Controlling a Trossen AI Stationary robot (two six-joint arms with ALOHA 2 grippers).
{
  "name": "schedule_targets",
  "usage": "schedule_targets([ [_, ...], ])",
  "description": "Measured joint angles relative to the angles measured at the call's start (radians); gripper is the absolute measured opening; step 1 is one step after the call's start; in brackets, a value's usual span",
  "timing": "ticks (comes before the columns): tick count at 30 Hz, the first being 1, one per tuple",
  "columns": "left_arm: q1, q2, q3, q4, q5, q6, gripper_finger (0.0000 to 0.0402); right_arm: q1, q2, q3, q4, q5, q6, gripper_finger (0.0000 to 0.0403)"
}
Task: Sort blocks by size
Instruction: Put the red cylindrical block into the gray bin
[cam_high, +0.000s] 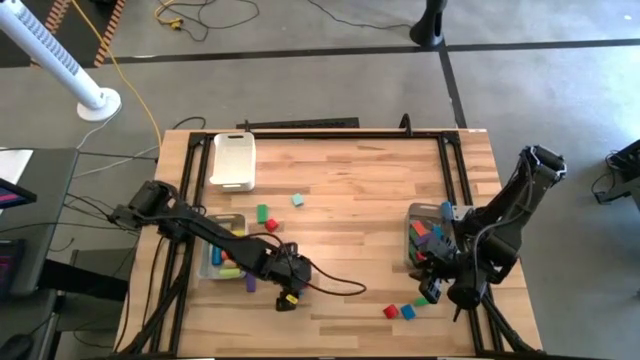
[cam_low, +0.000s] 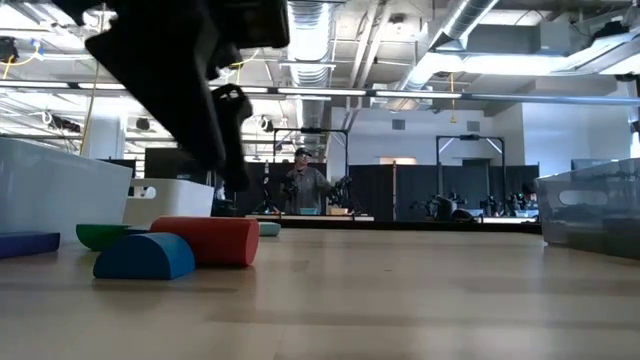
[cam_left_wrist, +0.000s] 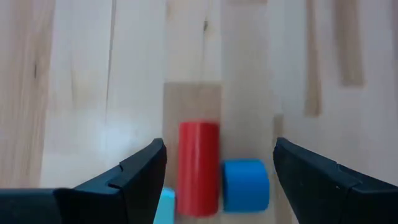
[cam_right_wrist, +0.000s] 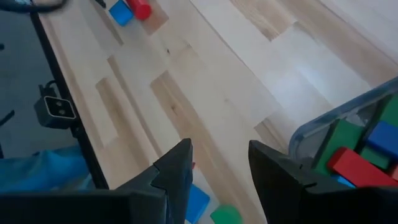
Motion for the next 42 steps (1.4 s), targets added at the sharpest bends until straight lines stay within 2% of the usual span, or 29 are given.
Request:
schedule_targets([
  [6, 0.0, 0.098, -0.003, 0.011, 0.051, 0.006, 0.0266, -0.01, 0.0, 0.0, -0.012, 0.002, 0.0, 0.0185],
  [11, 0.0, 0.133, -0.001, 0.038, 0.036, -0.032, 0.024, -0.015, 0.0, 0.0, -0.013, 0.002, 0.0, 0.0185],
  [15, 0.001, 0.133, -0.001, 0.033, 0.002, -0.017, 0.0191, -0.014, 0.0, 0.0, -0.012, 0.002, 0.0, 0.0185],
  [20, 0.003, 0.134, -0.001, 0.026, 0.008, 0.044, 0.0122, -0.021, 0.0, 0.0, -0.011, 0.002, 0.003, 0.0185],
  [30, 0.004, 0.11, -0.001, 0.025, 0.023, 0.147, 0.0121, -0.042, 0.0, 0.0, 0.007, 0.003, 0.003, 0.0185],
  [42, 0.024, -0.008, 0.0, 0.113, 0.015, 0.263, 0.0121, -0.042, 0.0, 0.0, 0.021, 0.003, -0.025, 0.0185],
])
